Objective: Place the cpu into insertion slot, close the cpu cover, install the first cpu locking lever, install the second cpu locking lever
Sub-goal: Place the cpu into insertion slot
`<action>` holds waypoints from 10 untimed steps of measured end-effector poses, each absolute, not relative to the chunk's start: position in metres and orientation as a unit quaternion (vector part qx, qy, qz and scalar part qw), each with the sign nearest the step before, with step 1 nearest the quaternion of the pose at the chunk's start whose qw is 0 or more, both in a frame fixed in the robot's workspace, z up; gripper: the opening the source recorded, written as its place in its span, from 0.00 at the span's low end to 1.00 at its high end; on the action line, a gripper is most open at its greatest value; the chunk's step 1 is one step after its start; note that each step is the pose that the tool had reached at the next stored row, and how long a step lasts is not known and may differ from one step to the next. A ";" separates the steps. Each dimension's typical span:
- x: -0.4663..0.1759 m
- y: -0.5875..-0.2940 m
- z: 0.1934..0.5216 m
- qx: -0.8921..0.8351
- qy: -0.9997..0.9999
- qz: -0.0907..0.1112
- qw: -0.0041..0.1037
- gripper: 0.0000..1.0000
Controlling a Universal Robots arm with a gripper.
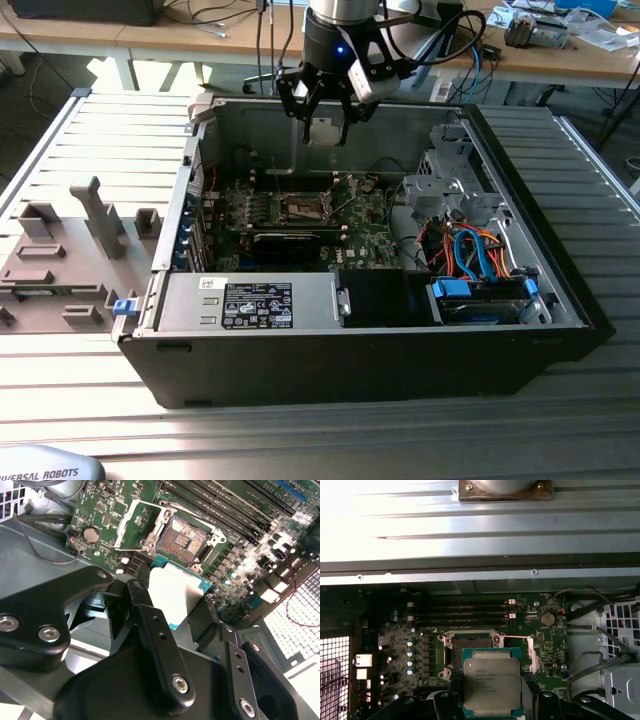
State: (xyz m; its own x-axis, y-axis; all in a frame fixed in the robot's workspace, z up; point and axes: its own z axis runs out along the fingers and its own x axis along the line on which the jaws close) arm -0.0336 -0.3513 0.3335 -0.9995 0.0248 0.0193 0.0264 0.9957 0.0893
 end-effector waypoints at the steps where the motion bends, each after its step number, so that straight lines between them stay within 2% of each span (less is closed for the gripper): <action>1: -0.034 -0.351 0.333 -0.013 -0.999 -0.045 0.009 0.54; 10: -0.034 -0.351 0.331 -0.013 -0.999 -0.045 0.009 0.54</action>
